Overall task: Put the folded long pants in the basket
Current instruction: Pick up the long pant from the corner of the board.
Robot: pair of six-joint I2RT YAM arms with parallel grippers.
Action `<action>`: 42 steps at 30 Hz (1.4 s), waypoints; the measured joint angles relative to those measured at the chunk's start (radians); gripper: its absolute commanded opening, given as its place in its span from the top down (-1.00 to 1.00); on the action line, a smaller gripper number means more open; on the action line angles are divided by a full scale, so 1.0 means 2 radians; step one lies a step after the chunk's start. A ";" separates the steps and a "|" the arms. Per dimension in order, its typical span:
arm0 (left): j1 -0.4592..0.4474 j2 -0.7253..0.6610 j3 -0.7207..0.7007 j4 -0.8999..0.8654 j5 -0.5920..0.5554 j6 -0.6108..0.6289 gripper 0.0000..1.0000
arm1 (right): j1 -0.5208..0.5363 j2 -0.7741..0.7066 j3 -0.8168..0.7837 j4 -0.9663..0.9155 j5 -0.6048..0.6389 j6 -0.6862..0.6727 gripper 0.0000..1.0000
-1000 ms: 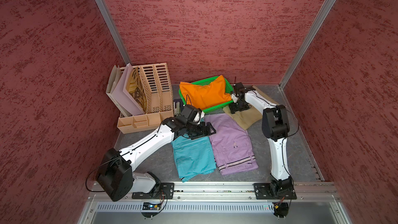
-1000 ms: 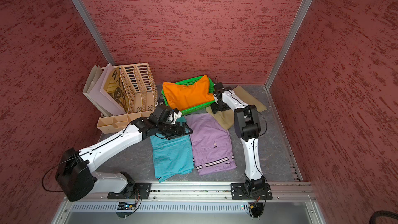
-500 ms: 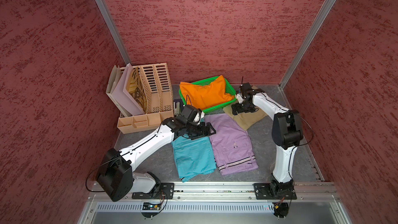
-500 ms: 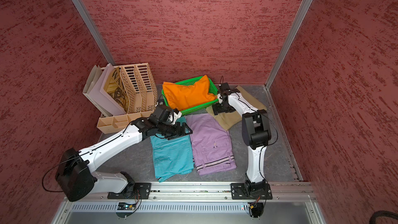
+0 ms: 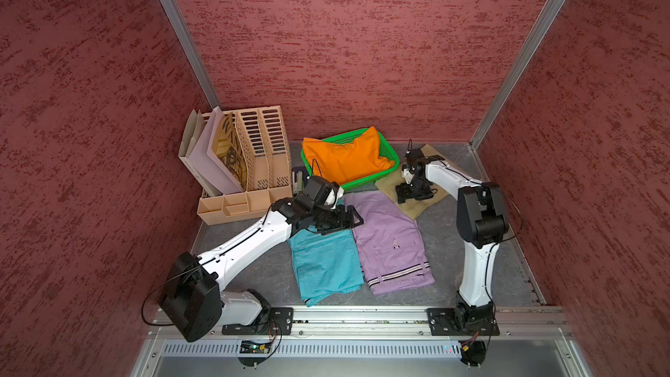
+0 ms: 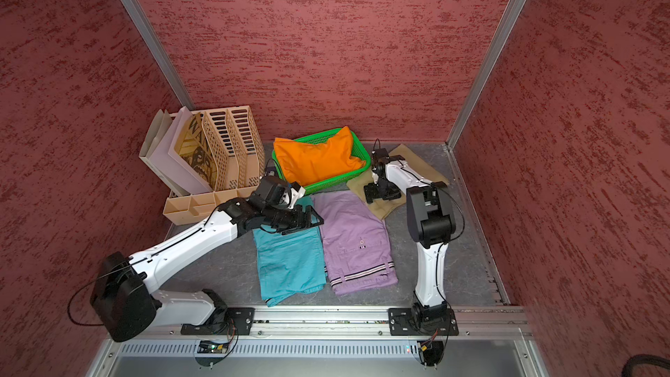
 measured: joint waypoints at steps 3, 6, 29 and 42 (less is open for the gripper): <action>0.000 0.000 0.000 0.000 0.000 0.000 -0.77 | -0.002 0.011 0.013 -0.011 -0.002 0.003 -0.38; 0.000 0.000 0.000 0.000 0.000 0.000 -0.78 | -0.002 0.015 0.019 -0.017 -0.003 0.005 -0.32; 0.000 0.000 0.000 -0.001 0.000 0.000 -0.77 | -0.055 -0.014 -0.023 0.025 -0.081 0.038 1.00; -0.001 0.001 0.000 0.000 0.000 0.000 -0.77 | -0.129 -0.050 -0.047 0.022 -0.033 0.051 0.14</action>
